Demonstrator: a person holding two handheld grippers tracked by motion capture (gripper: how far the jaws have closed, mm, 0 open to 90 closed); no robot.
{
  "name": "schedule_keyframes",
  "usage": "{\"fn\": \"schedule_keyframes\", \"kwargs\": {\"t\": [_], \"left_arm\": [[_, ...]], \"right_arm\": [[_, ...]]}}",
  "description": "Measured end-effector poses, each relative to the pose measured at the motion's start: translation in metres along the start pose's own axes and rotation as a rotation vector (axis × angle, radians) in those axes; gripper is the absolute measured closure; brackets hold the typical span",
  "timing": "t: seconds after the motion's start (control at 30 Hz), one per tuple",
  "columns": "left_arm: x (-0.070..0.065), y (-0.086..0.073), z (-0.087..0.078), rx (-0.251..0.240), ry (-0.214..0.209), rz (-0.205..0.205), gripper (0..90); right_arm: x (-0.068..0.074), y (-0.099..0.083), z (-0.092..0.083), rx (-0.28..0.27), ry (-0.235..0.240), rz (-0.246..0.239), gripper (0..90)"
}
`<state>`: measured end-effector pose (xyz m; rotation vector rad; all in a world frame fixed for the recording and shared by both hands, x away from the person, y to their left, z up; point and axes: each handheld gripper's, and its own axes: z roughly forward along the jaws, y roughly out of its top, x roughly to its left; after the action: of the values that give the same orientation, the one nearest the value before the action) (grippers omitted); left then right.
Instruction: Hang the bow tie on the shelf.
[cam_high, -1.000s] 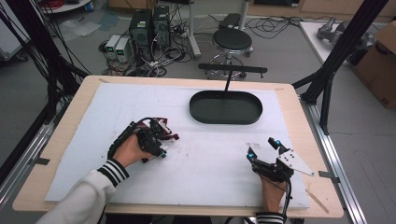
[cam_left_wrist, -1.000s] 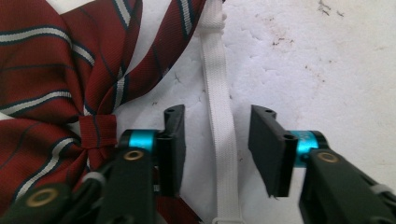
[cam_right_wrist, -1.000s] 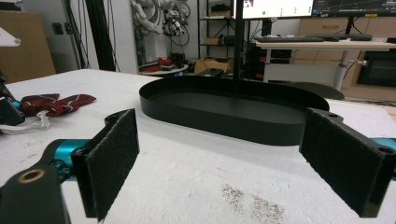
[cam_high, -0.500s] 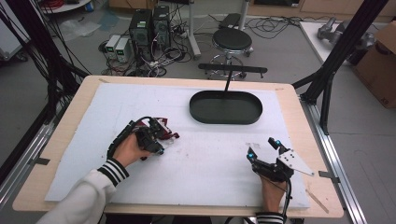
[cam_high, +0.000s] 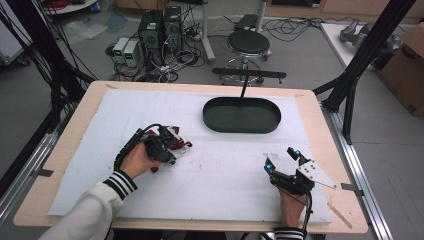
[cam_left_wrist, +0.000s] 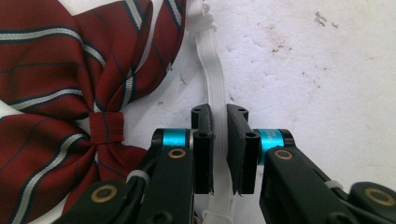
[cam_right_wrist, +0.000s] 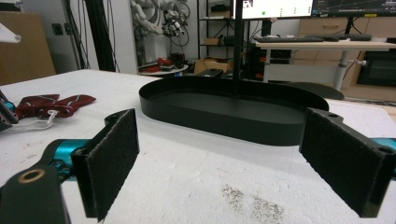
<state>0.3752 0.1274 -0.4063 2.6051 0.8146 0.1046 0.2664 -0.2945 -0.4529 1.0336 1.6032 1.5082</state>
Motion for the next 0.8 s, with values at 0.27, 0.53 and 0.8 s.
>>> {"fn": "schedule_keyframes", "kwargs": {"t": [0.27,0.53,0.8], "left_arm": [[0.005,-0.002,-0.009,-0.055,-0.005,-0.018,81.1],[0.013,-0.002,-0.035,-0.218,0.006,-0.061,81.2],[0.020,0.001,-0.054,-0.345,0.016,-0.074,81.3]], "right_arm": [[0.000,0.000,0.000,-0.002,0.001,0.002,11.1],[0.000,0.000,0.000,-0.001,0.001,0.000,11.1],[0.000,0.000,0.000,-0.002,0.001,-0.001,11.1]]}}
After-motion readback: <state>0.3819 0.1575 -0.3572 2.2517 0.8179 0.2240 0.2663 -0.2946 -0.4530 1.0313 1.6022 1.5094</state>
